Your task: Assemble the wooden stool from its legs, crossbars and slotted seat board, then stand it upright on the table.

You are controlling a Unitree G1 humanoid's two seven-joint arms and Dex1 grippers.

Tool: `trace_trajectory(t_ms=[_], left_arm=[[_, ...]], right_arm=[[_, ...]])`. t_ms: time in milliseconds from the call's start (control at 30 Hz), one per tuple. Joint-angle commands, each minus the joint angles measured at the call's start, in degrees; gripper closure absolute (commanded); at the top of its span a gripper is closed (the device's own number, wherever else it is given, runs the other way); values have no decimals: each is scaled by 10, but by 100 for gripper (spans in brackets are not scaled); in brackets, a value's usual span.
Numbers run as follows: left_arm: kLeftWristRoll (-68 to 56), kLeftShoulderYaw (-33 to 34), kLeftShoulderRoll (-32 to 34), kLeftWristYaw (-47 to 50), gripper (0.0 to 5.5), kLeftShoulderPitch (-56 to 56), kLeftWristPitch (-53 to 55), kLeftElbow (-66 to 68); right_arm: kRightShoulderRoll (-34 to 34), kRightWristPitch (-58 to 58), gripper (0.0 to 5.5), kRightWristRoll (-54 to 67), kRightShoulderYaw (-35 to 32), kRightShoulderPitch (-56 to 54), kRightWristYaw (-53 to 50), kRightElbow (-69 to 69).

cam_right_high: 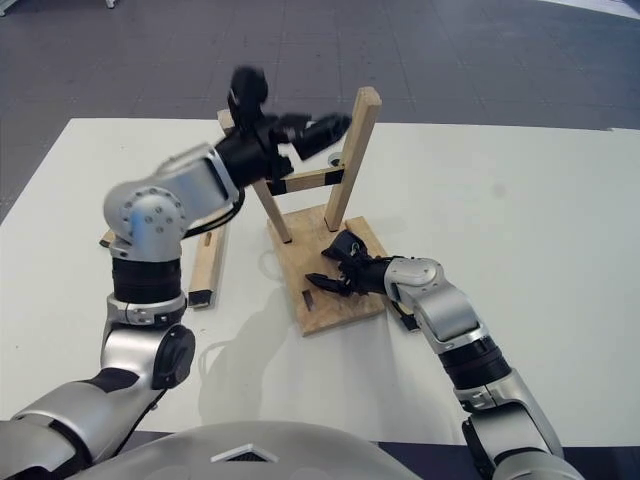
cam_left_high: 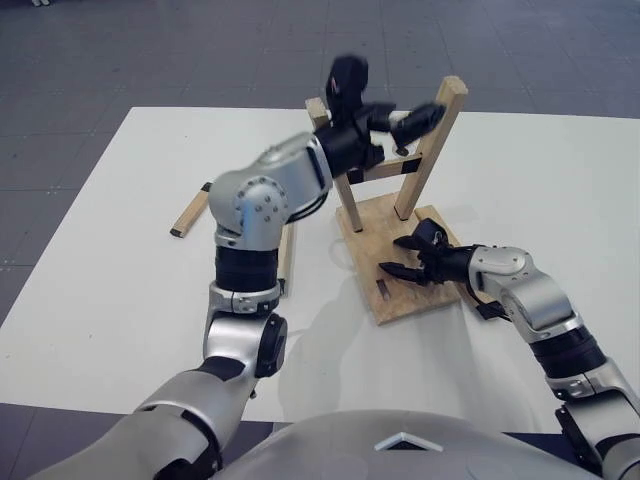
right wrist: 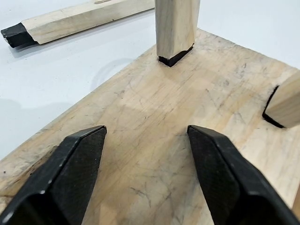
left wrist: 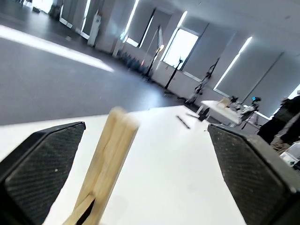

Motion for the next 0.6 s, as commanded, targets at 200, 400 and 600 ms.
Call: trace_trajectory(t_ms=[200,400,600], left_arm=[[-260,109,118,128,65,-120,95,-201],[-330,148,270,263,65,43,160,-319],[-237,106,359,269,65,312,185,-352]], right_arm=[[8,173,230,101,-102,-74,8,-55],[-135,196,230,94,-198,-111,31,-99],[-317,59,230,-31,-117,9,133,-135]])
